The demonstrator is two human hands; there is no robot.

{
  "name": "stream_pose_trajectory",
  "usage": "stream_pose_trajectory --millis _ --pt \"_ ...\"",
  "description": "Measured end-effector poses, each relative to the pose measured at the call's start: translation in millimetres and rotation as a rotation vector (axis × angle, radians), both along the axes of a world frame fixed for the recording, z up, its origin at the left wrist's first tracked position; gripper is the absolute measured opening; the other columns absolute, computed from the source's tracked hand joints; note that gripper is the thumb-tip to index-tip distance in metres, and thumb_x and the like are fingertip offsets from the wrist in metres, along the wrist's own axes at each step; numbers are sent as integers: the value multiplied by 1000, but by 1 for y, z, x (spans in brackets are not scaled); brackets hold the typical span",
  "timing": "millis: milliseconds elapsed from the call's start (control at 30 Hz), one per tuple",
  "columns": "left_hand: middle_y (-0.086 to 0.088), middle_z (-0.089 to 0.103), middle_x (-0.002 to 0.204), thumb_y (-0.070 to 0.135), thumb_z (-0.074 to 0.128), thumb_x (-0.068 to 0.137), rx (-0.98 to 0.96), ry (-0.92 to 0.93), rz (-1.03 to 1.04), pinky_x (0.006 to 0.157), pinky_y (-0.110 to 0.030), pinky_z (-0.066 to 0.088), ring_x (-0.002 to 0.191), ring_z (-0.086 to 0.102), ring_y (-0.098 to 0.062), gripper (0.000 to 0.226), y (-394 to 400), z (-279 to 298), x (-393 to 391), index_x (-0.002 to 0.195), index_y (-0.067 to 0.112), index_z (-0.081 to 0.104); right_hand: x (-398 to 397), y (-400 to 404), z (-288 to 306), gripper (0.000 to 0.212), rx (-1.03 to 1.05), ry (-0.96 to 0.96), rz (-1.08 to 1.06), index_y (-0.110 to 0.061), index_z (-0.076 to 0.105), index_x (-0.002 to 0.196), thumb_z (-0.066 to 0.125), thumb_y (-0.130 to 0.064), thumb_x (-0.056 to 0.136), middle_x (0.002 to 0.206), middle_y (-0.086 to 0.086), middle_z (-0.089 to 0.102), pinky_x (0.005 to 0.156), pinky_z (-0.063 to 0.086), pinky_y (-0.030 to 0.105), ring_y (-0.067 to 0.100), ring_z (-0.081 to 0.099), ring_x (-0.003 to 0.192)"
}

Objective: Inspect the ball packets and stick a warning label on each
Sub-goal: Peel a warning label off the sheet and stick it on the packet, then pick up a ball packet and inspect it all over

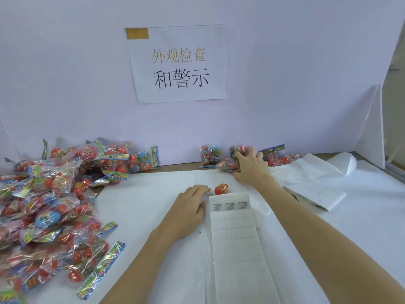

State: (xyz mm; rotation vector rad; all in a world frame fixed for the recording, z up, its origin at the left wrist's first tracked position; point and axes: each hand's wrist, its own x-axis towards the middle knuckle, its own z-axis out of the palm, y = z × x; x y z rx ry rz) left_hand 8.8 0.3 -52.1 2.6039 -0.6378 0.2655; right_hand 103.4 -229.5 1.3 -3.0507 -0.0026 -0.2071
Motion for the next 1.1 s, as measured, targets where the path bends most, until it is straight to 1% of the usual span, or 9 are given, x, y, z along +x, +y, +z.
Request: stream_pose_trajectory --millis 267,367,467,567,700,800,933,1033,1100 --pt "3 42 153 10 53 102 -172 -49 63 113 -25 35 140 39 -13 52 -1 8 -7 152 16 42 -58 -2 25 40 564 -159 304 -28 72 126 73 -16 88 112 0 74 94 51 40 20 67 100" --pt "4 45 147 20 54 106 -306 -110 124 110 -33 42 136 44 -15 49 -3 10 -9 153 19 40 -79 -3 30 40 743 -284 365 -27 77 117 68 -2 87 114 -9 78 83 48 16 -6 65 84" --pt "8 45 145 27 56 105 -395 -153 150 104 -30 44 132 47 -12 56 -5 10 -11 156 28 32 -94 -6 24 32 834 -361 380 -22 78 109 70 2 90 101 -12 79 81 50 14 1 71 89" --pt "13 48 147 23 64 101 -468 -161 19 103 -26 46 129 52 -9 65 -6 15 -12 158 31 32 -106 -5 9 25 866 -412 391 -17 80 108 70 2 94 98 -12 78 88 55 20 2 72 91" --pt "15 57 136 17 68 101 -446 -260 -118 102 -17 47 122 58 -2 50 -15 19 -15 145 35 54 -108 -3 3 24 891 -430 394 -20 80 110 75 -4 93 96 -15 78 88 54 19 0 71 93" --pt "16 64 124 18 67 101 -494 -302 -25 90 -6 44 104 62 7 41 -15 21 -15 138 33 59 -110 -4 3 39 919 -452 362 -26 71 128 74 -6 94 94 -14 78 86 46 6 -2 70 95" --pt "15 71 110 21 63 104 -827 -164 177 84 -19 53 95 70 -3 28 -12 31 -14 127 32 54 -105 -13 -1 43 729 -579 242 -21 66 137 70 -6 97 105 -1 79 80 44 10 11 65 79" --pt "9 73 103 24 61 104 -1078 12 188 76 -31 60 93 72 -14 15 -14 42 -19 117 31 54 -105 -16 0 53 642 -531 253 -18 53 151 63 -3 101 132 8 70 98 51 34 25 67 109" --pt "6 75 95 24 62 104 -1104 57 140 66 -28 58 85 73 -18 11 -17 48 -25 114 26 59 -112 -12 4 50 656 -543 313 -17 53 150 63 -8 102 141 2 65 109 47 35 21 60 130"
